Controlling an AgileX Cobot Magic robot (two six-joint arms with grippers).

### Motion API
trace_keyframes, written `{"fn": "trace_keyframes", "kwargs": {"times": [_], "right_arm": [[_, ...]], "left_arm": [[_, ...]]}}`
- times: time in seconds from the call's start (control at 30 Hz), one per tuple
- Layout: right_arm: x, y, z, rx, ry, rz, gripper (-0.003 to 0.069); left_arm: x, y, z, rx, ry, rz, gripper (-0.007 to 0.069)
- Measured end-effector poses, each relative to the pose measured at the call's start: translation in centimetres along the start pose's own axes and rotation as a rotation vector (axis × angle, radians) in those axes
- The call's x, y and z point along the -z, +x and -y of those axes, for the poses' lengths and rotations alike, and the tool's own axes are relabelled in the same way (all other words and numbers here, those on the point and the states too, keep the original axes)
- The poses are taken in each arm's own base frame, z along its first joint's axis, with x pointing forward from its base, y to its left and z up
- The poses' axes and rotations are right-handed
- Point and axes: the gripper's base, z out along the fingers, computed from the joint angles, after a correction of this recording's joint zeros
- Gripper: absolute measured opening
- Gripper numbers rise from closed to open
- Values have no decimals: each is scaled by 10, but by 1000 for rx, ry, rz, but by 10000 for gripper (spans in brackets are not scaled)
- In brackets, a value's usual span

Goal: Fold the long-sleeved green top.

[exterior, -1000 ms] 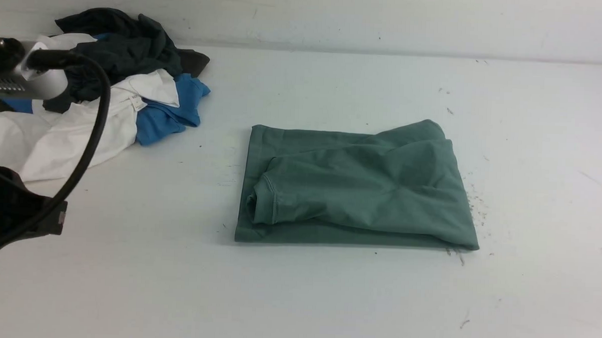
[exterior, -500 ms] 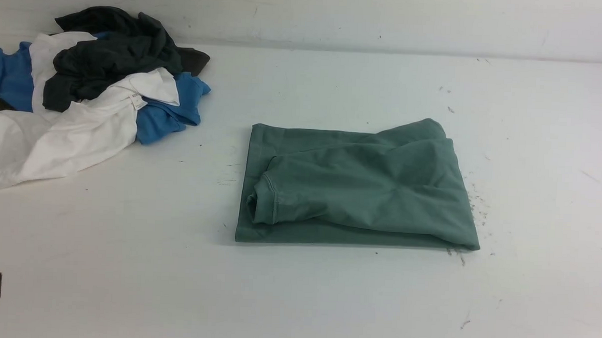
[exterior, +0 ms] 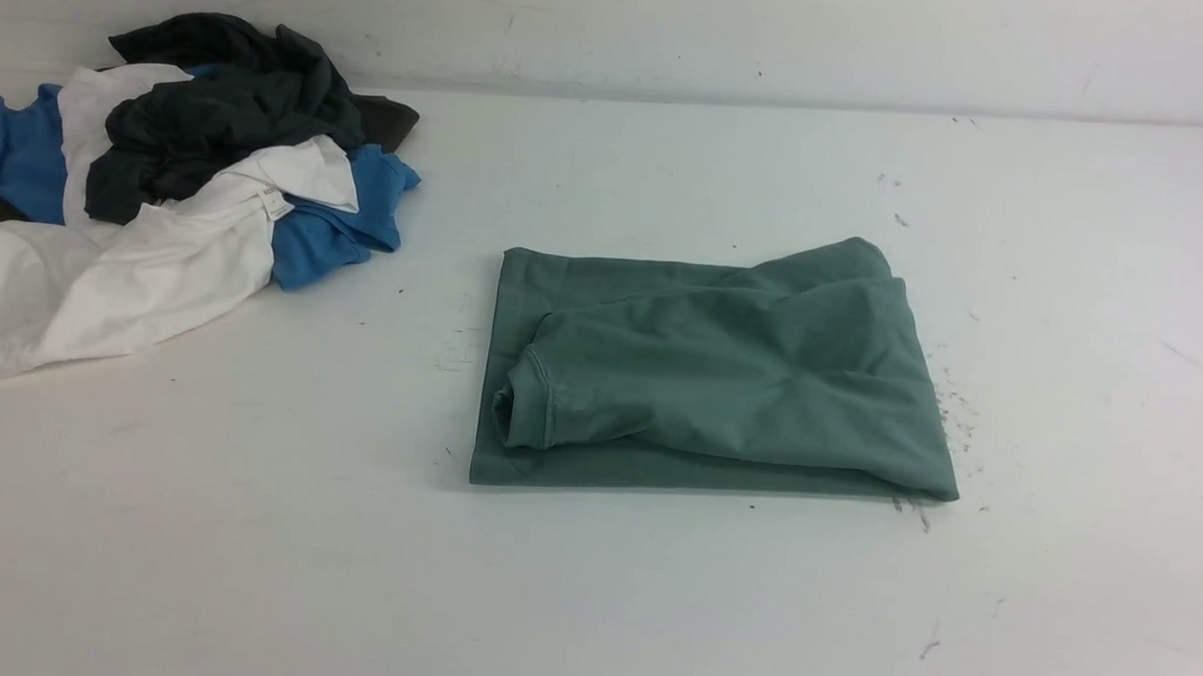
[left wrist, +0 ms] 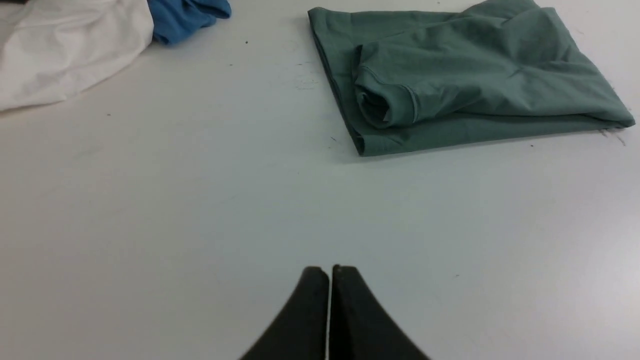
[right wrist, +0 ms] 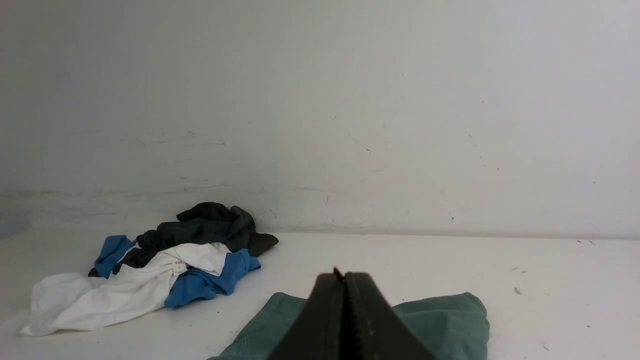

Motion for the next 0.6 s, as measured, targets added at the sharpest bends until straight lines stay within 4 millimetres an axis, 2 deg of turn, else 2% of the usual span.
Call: {"fn": "trace_keyframes", "kwargs": {"times": [0.17, 0.33, 0.5, 0.6], "right_arm": [[0, 0, 0, 0, 0, -1, -14], [0, 0, 0, 3, 1, -2, -14], [0, 0, 0, 3, 1, -3, -14], [0, 0, 0, 3, 1, -3, -15]], "left_arm": [[0, 0, -3, -33, -37, 6, -4], [-12, 5, -12, -101, -114, 137, -4], [-30, 32, -22, -113, -201, 246, -4], [-46, 61, -31, -109, -266, 303, -4]]}}
